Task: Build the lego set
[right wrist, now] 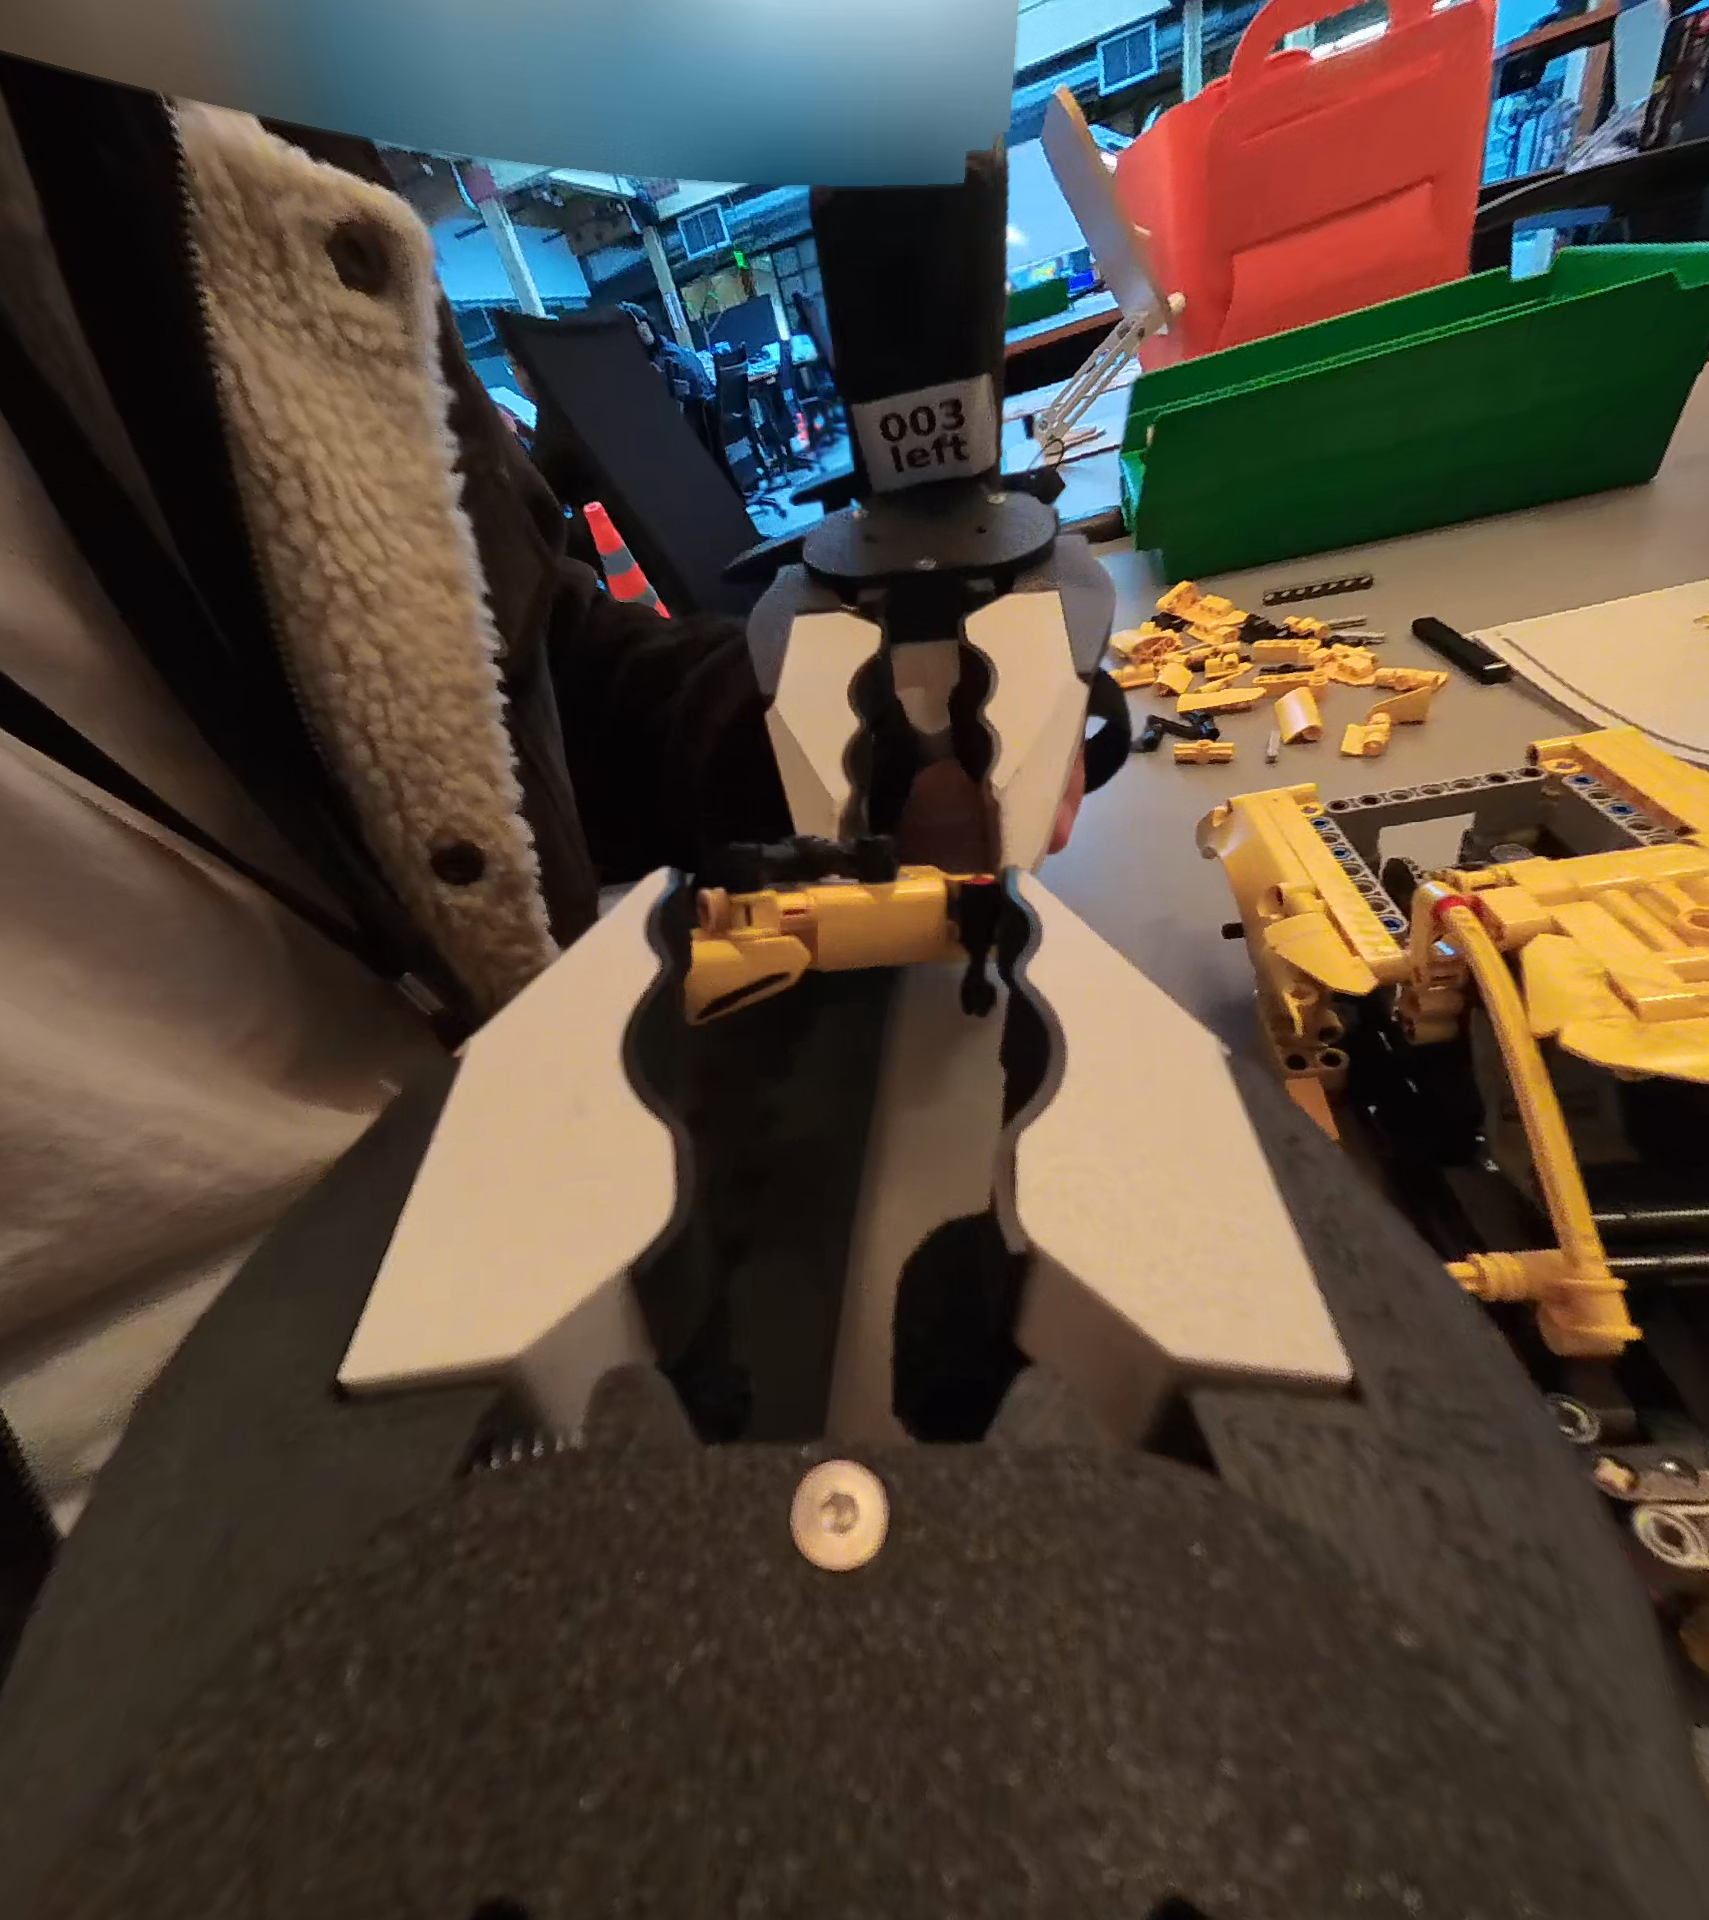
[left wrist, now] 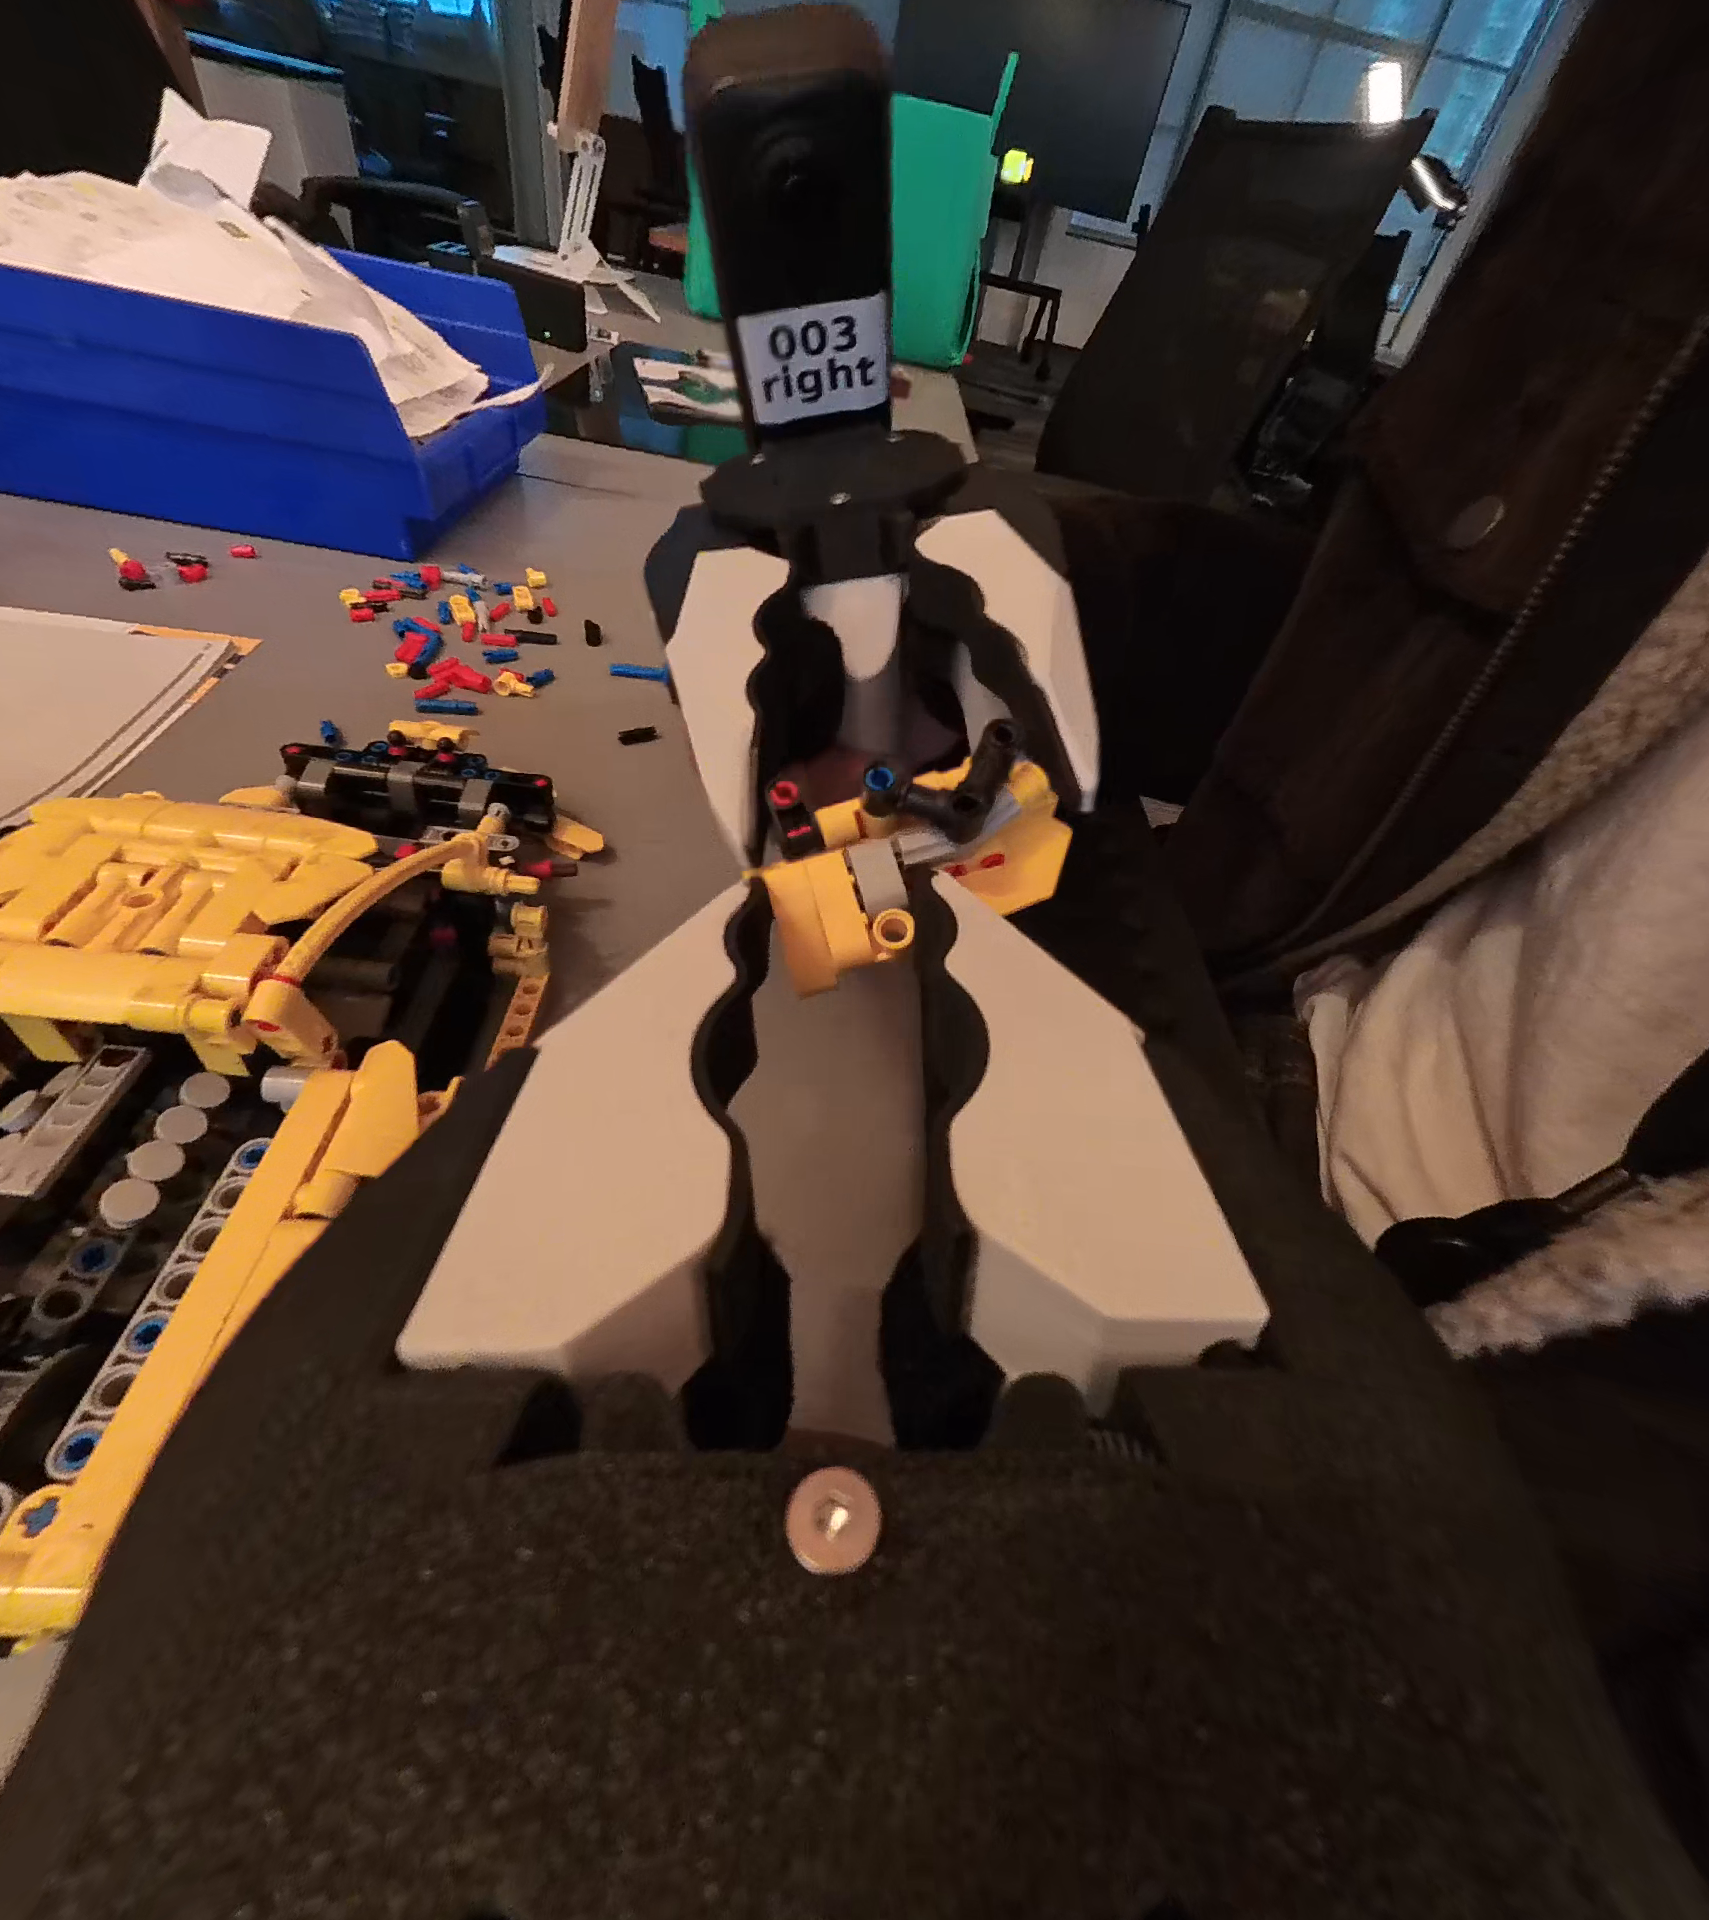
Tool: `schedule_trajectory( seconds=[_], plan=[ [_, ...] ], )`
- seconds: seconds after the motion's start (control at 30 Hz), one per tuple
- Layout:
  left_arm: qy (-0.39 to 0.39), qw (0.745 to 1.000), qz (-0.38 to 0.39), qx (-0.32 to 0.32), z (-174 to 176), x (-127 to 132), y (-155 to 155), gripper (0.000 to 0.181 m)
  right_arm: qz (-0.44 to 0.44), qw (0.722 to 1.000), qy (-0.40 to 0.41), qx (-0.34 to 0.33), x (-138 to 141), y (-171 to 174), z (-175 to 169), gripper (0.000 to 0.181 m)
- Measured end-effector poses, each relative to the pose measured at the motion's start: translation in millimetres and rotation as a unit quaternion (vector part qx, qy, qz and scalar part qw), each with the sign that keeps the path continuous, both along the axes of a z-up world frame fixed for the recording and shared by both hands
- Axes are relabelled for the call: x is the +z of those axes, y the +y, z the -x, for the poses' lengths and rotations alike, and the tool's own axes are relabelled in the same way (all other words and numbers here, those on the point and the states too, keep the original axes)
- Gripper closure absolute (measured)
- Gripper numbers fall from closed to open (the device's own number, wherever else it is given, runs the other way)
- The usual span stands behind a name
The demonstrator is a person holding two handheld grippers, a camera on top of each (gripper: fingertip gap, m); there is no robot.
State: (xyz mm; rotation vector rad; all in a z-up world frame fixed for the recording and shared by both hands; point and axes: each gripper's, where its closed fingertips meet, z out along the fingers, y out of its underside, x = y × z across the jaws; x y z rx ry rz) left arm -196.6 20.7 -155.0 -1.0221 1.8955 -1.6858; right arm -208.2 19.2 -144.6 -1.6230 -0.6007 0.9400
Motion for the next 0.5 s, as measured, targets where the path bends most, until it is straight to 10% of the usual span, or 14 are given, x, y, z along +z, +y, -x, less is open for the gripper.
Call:
schedule_trajectory(
  seconds=[0.5],
  plan=[
    [0.016,1.000,-0.009,0.025,-5.0,-5.7,4.8,0.154,0.003,0.999,-0.031,-0.016,-10.3,5.7,-4.2,0.124]
  ],
)
